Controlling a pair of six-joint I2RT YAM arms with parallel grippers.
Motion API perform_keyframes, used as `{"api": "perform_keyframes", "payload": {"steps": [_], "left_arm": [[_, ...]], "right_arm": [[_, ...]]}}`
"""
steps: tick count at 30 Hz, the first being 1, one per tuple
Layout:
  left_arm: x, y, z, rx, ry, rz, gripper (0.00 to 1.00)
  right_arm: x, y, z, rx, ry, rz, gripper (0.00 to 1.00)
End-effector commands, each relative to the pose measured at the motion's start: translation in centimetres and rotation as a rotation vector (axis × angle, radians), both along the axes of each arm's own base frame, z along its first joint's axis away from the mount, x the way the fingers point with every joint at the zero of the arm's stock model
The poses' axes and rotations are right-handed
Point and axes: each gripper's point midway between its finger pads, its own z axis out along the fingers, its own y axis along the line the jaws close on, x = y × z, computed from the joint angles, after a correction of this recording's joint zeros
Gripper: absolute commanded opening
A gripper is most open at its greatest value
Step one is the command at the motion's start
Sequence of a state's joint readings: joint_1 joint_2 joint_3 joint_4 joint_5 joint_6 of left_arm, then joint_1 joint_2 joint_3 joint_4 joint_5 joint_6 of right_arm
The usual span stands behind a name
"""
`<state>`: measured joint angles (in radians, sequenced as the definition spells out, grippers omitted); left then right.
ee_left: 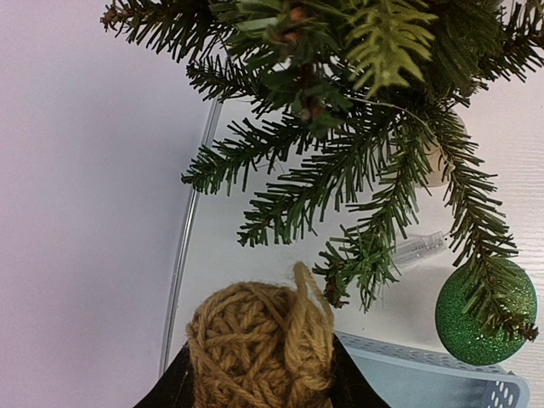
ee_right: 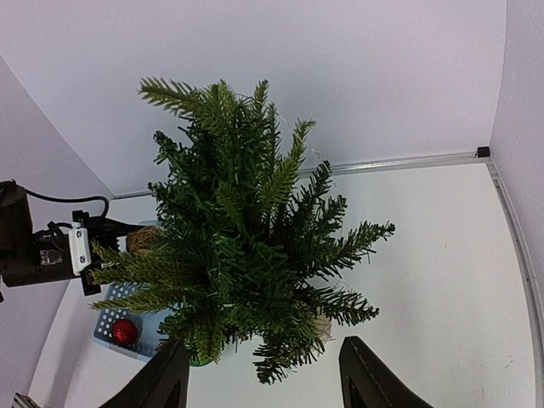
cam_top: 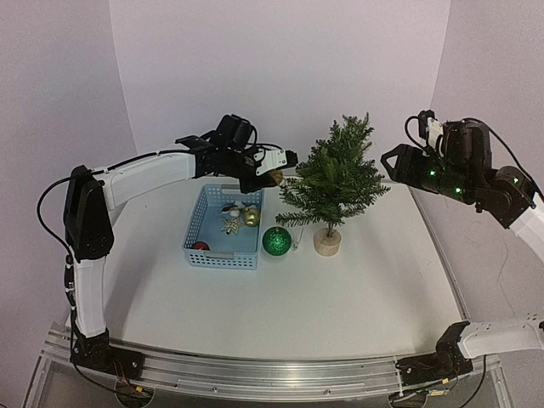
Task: Decorate the small christmas tree
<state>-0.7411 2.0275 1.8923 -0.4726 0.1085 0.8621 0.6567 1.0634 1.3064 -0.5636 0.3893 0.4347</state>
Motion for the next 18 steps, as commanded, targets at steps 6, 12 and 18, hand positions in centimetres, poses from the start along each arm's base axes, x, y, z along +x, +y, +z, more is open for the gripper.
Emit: {"api": "perform_keyframes", "payload": {"steps": [6, 12, 18], "left_arm": [[-1.4, 0.0, 3.5, -0.035, -0.033, -0.007, 0.0], [0.4, 0.1, 7.9, -0.123, -0.096, 0.033, 0.0], [-1.4, 0.1, 7.7, -0.112, -0.008, -0.02, 0.0]], "right_arm": [[-0.3, -0.4, 1.3, 0.021, -0.035, -0.004, 0.6], [-0.4, -0.3, 1.3, 0.028, -0.031, 0.004, 0.6], [-0.3, -0.1, 1.2, 0.031, -0.028, 0.01, 0.6]]}}
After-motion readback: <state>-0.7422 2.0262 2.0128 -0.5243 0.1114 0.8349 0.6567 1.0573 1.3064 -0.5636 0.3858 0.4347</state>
